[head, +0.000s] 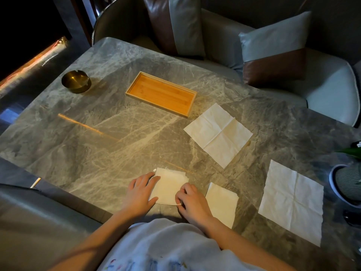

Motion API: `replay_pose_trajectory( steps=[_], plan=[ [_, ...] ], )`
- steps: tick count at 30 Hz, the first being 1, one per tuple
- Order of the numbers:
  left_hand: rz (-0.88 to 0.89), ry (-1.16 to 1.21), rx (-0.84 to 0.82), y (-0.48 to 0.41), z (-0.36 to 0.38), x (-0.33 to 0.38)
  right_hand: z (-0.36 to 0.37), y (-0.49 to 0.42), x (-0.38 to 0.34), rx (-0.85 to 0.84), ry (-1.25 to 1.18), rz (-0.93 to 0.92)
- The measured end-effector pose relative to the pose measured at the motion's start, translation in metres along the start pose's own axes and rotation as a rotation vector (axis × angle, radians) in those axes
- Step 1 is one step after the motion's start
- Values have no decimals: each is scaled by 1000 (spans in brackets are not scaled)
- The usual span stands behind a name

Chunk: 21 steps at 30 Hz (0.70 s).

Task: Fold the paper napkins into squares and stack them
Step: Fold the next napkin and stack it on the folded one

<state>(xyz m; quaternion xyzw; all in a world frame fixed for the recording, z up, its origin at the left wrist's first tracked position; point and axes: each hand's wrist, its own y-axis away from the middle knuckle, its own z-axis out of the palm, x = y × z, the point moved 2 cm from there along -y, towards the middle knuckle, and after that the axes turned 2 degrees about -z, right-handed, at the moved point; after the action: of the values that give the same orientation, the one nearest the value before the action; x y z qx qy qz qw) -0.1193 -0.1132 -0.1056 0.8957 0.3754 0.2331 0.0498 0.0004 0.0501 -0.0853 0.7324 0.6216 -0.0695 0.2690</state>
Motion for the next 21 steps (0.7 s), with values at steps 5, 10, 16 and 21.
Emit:
replay_pose_trajectory(
  steps=[5, 10, 16, 21],
  plan=[
    [-1, -9, -10, 1, 1, 0, 1, 2, 2, -23, 7, 13],
    [-9, -76, -41, 2, 2, 3, 4, 2, 1, -69, 36, 52],
    [-79, -141, -95, 1, 2, 3, -1, -1, 3, -35, 49, 127],
    [-148, -89, -95, -2, -3, 19, -2, -2, 1, -36, 75, 176]
  ],
)
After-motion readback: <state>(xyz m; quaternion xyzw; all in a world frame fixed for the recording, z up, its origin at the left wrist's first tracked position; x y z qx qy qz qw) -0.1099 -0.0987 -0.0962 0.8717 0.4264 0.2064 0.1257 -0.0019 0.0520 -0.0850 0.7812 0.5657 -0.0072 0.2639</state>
